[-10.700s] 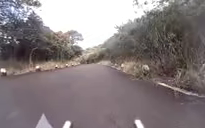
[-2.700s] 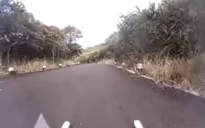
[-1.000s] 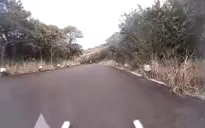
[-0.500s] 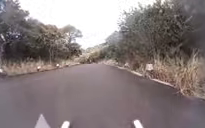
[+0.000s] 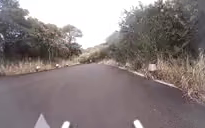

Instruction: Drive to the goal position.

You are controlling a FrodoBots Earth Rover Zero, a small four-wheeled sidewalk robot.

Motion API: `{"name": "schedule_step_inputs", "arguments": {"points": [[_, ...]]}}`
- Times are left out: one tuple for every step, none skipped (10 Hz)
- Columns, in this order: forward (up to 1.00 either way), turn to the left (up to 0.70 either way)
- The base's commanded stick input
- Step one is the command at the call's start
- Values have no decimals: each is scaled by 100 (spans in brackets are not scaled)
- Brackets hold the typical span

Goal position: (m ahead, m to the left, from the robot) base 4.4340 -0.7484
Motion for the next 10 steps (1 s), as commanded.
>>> {"name": "schedule_step_inputs", "arguments": {"points": [[50,0],[50,0],[50,0],[50,0],[50,0],[50,0],[50,0],[50,0],[50,0],[50,0]]}}
